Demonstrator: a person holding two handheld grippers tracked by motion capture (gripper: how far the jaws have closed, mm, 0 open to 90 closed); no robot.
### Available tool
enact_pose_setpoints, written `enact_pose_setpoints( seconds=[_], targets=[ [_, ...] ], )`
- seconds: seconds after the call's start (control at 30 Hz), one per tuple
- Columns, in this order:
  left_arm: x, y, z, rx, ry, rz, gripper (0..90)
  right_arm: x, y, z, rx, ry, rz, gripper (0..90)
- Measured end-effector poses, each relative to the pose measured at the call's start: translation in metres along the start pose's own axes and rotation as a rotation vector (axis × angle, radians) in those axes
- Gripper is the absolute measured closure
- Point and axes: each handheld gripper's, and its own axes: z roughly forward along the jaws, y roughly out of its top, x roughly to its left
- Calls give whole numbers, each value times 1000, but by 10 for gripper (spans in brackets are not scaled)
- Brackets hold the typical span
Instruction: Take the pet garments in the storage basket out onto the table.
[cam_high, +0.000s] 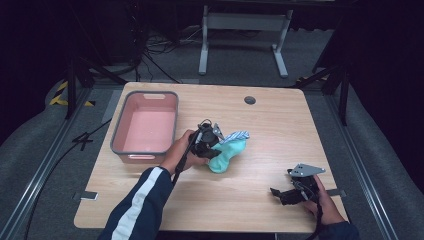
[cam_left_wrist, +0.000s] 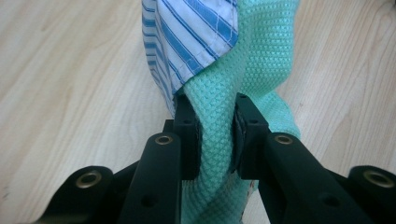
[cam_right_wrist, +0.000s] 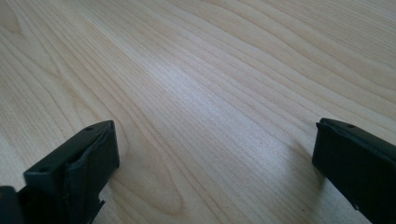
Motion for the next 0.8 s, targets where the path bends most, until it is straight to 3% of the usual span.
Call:
enact_pose_setpoints(
  seconds=[0.47,0.8],
  targets=[
    [-14,1,28,31,-1,26,723,0,0,0,0,0,1,7],
    [-20,-5,40,31,-14,22,635,0,0,0,0,0,0,7]
  ],
)
